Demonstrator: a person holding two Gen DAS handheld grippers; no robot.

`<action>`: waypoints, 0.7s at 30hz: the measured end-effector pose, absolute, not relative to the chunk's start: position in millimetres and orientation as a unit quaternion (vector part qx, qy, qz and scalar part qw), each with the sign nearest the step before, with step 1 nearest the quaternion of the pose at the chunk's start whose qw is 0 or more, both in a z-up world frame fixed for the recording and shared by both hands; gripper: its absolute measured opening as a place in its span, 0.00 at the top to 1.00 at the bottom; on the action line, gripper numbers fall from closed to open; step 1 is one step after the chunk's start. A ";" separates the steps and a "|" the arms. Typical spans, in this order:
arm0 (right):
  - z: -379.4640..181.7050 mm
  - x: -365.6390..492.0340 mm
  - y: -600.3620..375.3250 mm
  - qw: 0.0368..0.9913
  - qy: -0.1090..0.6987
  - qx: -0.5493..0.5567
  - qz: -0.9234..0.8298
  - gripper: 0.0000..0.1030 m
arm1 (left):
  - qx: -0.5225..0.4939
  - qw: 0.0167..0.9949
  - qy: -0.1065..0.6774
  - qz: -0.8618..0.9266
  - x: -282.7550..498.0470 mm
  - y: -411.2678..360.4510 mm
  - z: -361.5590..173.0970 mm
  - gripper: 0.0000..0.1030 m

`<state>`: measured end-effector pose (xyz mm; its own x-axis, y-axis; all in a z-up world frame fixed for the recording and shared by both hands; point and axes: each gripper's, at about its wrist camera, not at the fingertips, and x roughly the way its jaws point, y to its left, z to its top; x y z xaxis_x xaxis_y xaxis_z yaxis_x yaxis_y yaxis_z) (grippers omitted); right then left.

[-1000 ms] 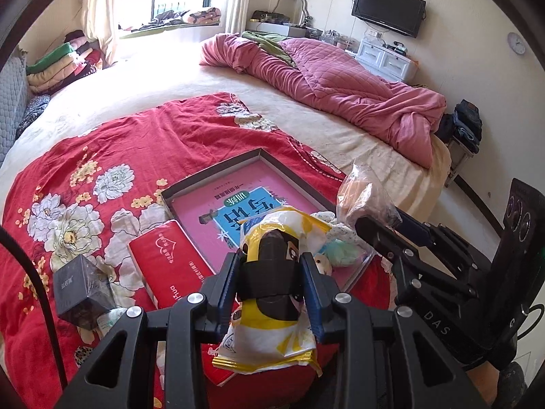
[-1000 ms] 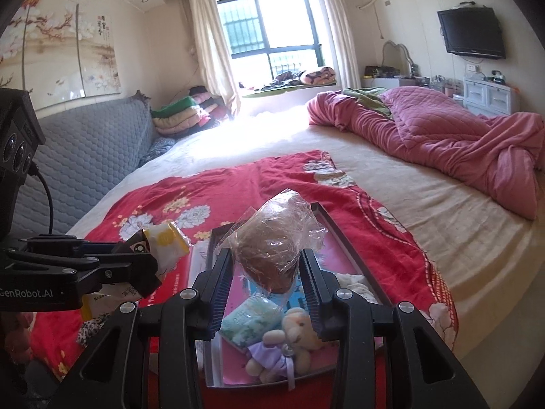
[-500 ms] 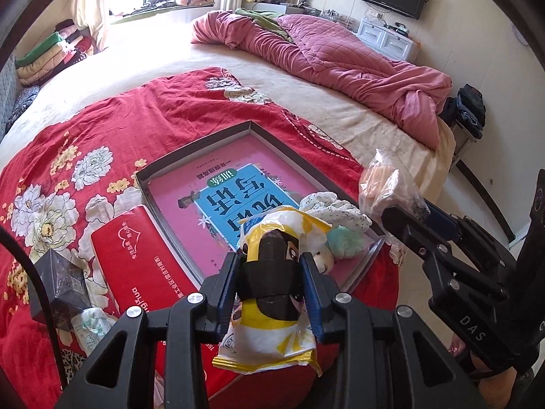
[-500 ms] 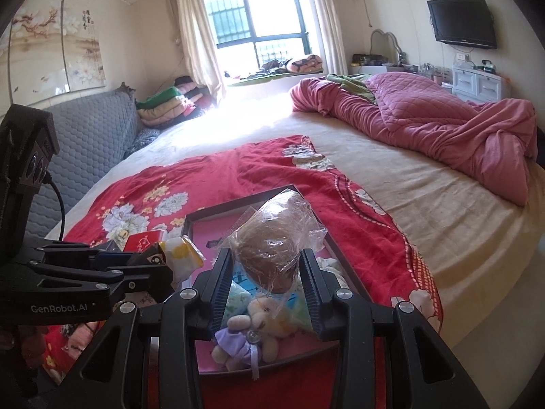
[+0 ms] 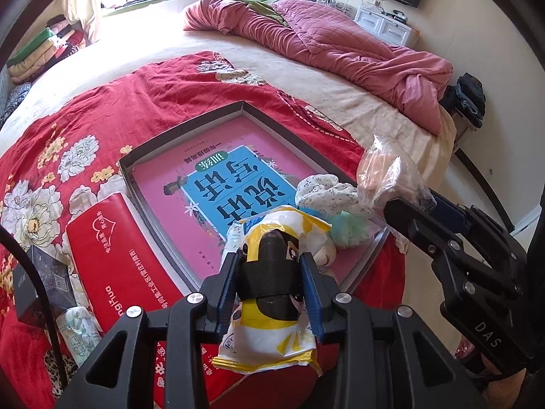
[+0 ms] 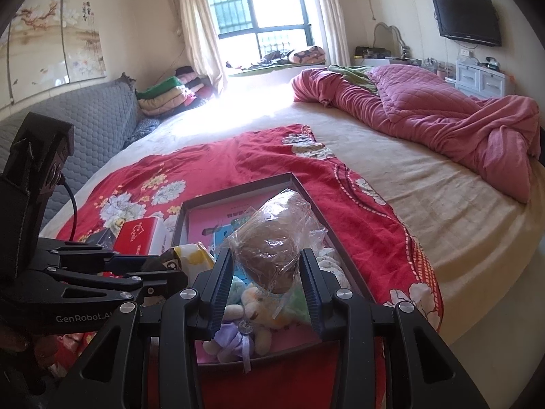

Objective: Organize soft objects
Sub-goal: 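Lower the right tool's clear bag into the tray while the left tool holds its item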

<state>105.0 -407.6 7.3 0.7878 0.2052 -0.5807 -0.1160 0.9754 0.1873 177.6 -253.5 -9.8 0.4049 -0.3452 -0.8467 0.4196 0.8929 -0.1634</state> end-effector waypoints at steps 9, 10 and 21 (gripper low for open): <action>9.1 115.6 -410.6 0.944 0.301 0.094 0.095 0.60 | 0.047 0.833 0.501 -0.229 181.0 -261.3 -22.0 0.65; 9.5 118.9 -410.0 0.944 0.302 0.095 0.096 0.60 | 0.048 0.832 0.503 -0.229 181.3 -262.4 -23.1 0.65; 0.6 152.3 -406.4 0.937 0.321 0.093 0.103 0.60 | 0.062 0.826 0.512 -0.230 187.0 -270.2 -36.4 0.65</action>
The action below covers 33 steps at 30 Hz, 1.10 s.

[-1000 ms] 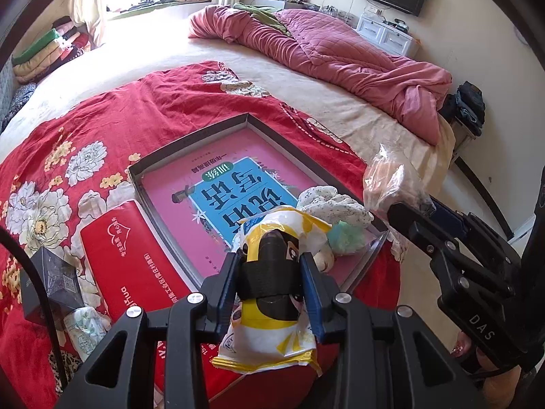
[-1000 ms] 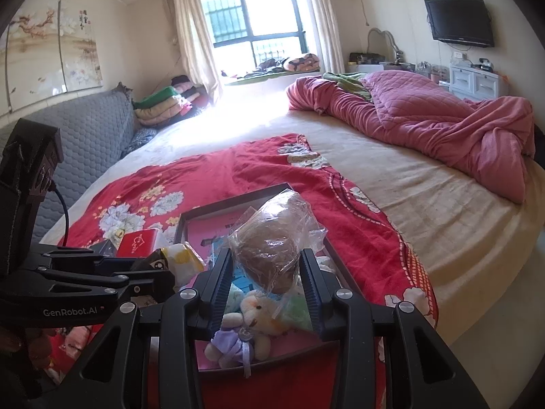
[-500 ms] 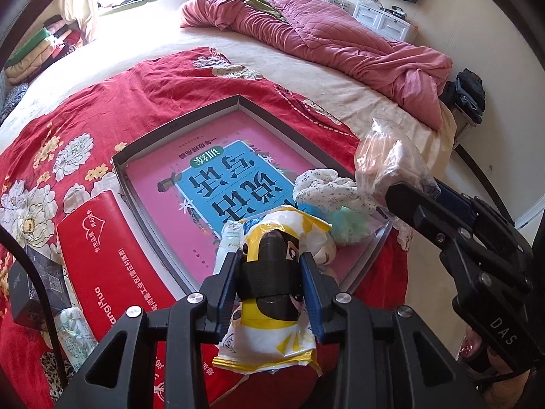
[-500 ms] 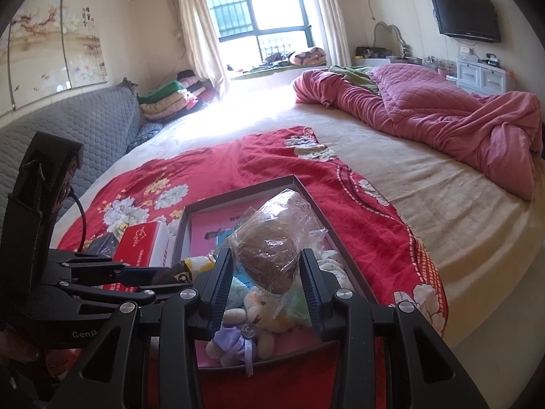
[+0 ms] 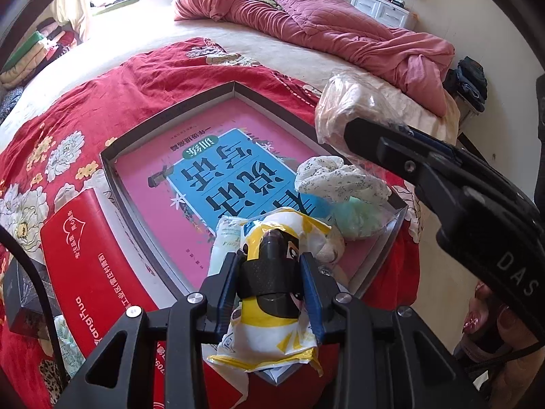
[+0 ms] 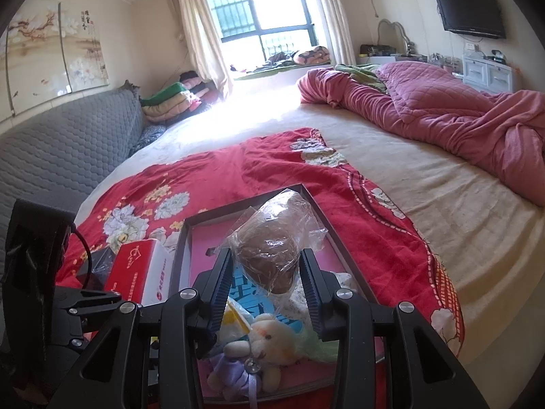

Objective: Organize soft objects
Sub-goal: 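Lower the right tool's clear bag into the tray while the left tool holds its item, then open the right tool to release the clear bag while the left tool lowers the yellow item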

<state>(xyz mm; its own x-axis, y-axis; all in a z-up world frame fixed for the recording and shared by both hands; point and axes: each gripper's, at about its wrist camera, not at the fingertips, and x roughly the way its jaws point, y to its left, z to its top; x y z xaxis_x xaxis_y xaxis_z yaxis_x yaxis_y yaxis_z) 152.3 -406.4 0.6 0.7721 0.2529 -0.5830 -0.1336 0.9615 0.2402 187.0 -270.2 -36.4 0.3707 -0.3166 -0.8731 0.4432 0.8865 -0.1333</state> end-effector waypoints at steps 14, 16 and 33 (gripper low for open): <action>-27.3 179.7 -403.3 0.917 0.375 0.090 0.102 0.60 | 0.061 0.824 0.517 -0.224 191.2 -269.8 -47.6 0.64; -30.4 182.5 -400.4 0.914 0.381 0.088 0.104 0.60 | 0.064 0.825 0.516 -0.223 190.9 -269.8 -47.4 0.64; -67.2 211.3 -391.9 0.888 0.438 0.090 0.103 0.60 | 0.073 0.824 0.516 -0.221 192.7 -271.3 -48.7 0.64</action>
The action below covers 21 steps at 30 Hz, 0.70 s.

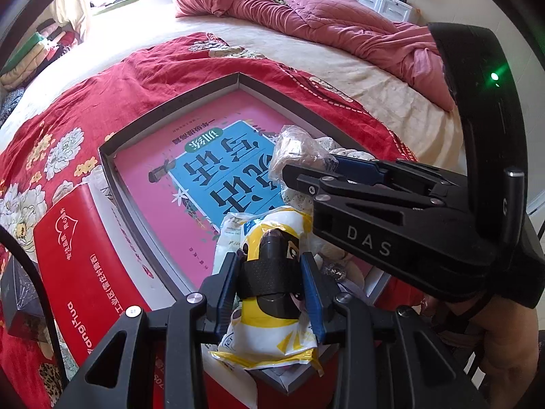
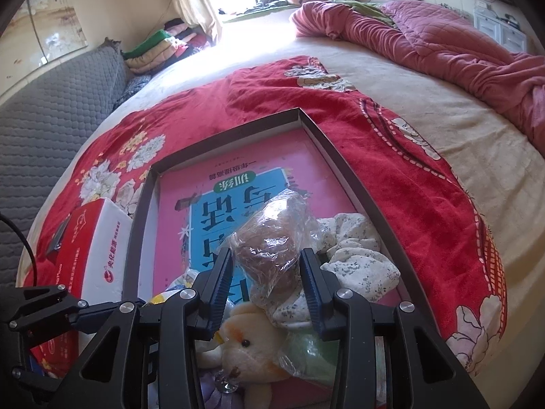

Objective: Organize soft objects
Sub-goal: 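Open the right tool to release the clear bag while the left tool lowers the yellow item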

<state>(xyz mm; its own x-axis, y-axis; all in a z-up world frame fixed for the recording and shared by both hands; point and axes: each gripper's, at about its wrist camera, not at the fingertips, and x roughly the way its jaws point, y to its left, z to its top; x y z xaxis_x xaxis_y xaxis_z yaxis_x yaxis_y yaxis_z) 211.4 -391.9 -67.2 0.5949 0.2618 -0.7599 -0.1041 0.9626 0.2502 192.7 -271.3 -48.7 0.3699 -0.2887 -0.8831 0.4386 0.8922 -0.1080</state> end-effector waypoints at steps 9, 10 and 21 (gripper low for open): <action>-73.4 217.5 -391.5 0.884 0.446 0.089 0.104 0.59 | 0.072 0.824 0.518 -0.220 195.9 -271.6 -49.5 0.64; -73.8 218.1 -391.3 0.884 0.447 0.087 0.105 0.59 | 0.072 0.824 0.518 -0.220 196.2 -271.8 -49.8 0.64; -75.5 221.2 -387.6 0.886 0.445 0.077 0.108 0.55 | 0.075 0.824 0.518 -0.217 198.1 -273.0 -51.5 0.64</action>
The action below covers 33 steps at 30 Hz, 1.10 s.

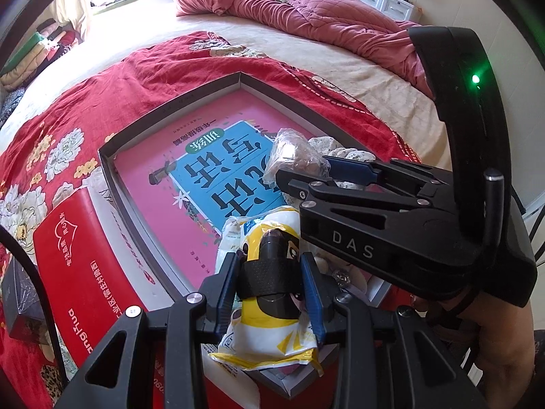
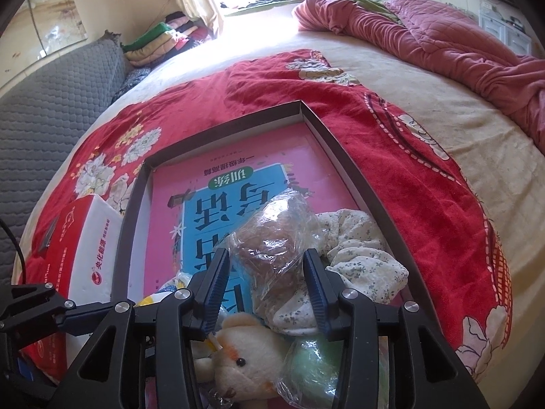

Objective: Organize soft objects
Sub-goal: 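Open the right tool to release the clear bag while the left tool lowers the yellow item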

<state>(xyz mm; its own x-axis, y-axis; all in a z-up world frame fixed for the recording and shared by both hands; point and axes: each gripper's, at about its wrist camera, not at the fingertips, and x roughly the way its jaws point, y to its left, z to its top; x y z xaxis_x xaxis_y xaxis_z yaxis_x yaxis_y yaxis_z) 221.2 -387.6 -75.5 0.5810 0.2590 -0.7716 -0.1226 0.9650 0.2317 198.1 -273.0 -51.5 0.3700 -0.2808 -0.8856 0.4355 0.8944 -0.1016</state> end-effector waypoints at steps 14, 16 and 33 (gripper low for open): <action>-70.2 216.6 -389.0 0.893 0.431 0.072 0.108 0.46 | 0.071 0.826 0.516 -0.215 199.0 -271.8 -51.5 0.64; -68.3 214.7 -389.8 0.895 0.427 0.073 0.110 0.46 | 0.070 0.826 0.517 -0.214 198.9 -271.6 -51.3 0.63; -51.9 202.6 -404.8 0.911 0.392 0.094 0.088 0.35 | 0.068 0.823 0.523 -0.213 200.8 -272.0 -52.4 0.63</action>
<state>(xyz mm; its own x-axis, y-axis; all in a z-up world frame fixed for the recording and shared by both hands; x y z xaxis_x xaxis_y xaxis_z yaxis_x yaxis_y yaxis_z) 202.6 -404.8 -51.9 0.6778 0.2348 -0.6968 -0.0874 0.9666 0.2407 200.8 -272.0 -52.4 0.3632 -0.2789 -0.8890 0.4215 0.9001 -0.1101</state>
